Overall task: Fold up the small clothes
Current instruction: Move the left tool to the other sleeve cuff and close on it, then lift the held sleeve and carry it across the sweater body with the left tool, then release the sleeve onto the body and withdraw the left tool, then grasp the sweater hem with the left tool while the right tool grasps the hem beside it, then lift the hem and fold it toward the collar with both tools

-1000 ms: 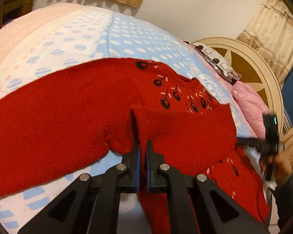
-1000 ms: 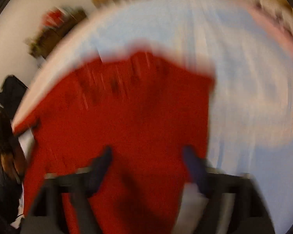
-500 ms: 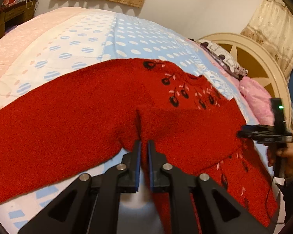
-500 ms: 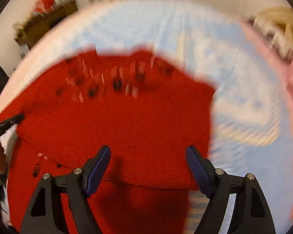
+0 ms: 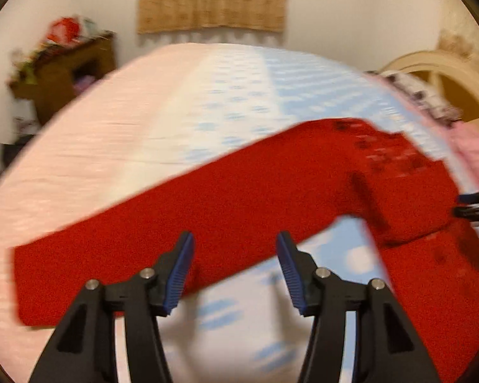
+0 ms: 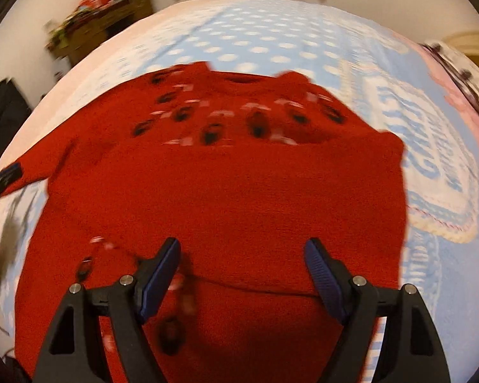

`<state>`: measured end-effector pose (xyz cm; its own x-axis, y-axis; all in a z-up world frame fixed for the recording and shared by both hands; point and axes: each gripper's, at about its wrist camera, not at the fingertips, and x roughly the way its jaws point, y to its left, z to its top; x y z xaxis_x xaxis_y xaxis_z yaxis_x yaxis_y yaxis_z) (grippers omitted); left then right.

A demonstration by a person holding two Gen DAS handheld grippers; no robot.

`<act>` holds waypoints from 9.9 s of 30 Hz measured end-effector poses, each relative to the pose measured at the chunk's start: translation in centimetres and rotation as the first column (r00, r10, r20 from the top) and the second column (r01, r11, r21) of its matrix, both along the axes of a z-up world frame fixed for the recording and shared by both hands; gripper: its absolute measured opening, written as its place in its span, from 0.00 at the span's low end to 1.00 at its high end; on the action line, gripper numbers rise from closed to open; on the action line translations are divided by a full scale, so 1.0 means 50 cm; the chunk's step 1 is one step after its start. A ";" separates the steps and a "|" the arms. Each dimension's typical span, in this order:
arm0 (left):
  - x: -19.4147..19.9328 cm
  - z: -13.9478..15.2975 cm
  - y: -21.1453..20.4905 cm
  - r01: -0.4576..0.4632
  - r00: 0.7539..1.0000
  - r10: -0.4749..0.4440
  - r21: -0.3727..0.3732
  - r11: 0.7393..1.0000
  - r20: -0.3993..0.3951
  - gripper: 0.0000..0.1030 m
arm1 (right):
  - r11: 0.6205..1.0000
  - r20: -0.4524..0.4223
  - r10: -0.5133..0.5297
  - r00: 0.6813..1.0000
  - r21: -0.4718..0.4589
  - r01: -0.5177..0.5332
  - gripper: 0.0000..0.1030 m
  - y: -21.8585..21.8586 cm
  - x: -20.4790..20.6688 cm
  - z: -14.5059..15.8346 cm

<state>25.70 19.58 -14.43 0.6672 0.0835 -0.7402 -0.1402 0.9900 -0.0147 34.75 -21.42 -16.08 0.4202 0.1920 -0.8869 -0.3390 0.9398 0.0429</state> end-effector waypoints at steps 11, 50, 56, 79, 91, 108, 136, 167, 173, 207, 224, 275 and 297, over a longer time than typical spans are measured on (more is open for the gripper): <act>-0.065 -0.010 0.211 -0.291 0.950 0.305 0.163 0.943 -0.068 0.54 | 0.985 0.023 0.165 0.986 0.050 -0.166 0.78 0.111 -0.061 0.022; -0.097 -0.046 0.304 -0.363 0.930 0.355 -0.099 0.926 -0.095 0.11 | 0.951 0.054 0.299 0.953 0.072 -0.302 0.78 0.194 -0.150 0.040; -0.089 0.032 0.254 -0.276 0.961 0.277 -0.204 0.939 -0.025 0.10 | 0.954 0.074 0.276 0.958 0.096 -0.283 0.78 0.171 -0.152 0.051; 0.093 0.289 -0.116 0.204 0.963 -0.132 -0.321 0.925 0.234 0.10 | 0.978 0.154 0.008 0.988 0.203 -0.039 0.78 -0.086 -0.175 0.108; 0.190 0.350 -0.327 0.361 0.920 -0.282 -0.308 0.880 0.274 0.10 | 0.945 0.118 -0.119 0.986 0.317 0.076 0.78 -0.220 -0.207 0.072; 0.277 0.208 -0.647 0.489 0.870 -0.482 -0.290 0.823 0.101 0.10 | 0.897 0.061 -0.199 0.978 0.412 0.157 0.78 -0.306 -0.232 0.011; 0.192 0.036 -0.287 0.194 0.980 -0.195 0.034 0.980 0.033 0.80 | 0.898 -0.018 -0.265 0.964 0.361 0.254 0.37 -0.274 0.004 0.017; -0.005 0.027 -0.213 0.196 0.981 -0.195 -0.072 0.978 0.026 0.81 | 0.922 0.045 -0.281 0.959 0.291 0.256 0.98 -0.251 -0.082 0.062; -0.157 0.038 -0.219 0.301 0.954 -0.301 -0.056 0.952 0.017 0.81 | 0.926 0.014 -0.254 0.967 0.293 0.239 0.98 -0.256 -0.221 0.059; -0.384 -0.016 -0.319 0.407 0.908 -0.419 -0.253 0.878 0.008 0.49 | 0.934 0.062 -0.225 0.972 0.298 0.197 0.40 -0.242 -0.608 0.033; -0.392 0.017 -0.267 0.425 0.903 -0.420 -0.350 0.835 0.095 0.09 | 0.843 0.083 -0.291 0.953 0.494 0.214 0.11 -0.309 -0.623 0.050; -0.279 0.119 -0.207 0.446 0.895 -0.387 -0.461 0.767 0.222 0.09 | 0.835 0.190 -0.220 0.957 0.543 0.084 0.08 -0.306 -0.577 0.167; 0.152 0.166 -0.139 0.361 0.933 -0.299 -0.491 0.793 0.202 0.06 | 0.834 0.212 -0.225 0.951 0.546 0.076 0.08 -0.273 -0.059 0.294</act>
<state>33.28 12.64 -6.11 0.6623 -0.5259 -0.5337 0.2266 0.8195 -0.5264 31.80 -35.08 -1.39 0.6801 0.5120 -0.5247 -0.2642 0.8388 0.4760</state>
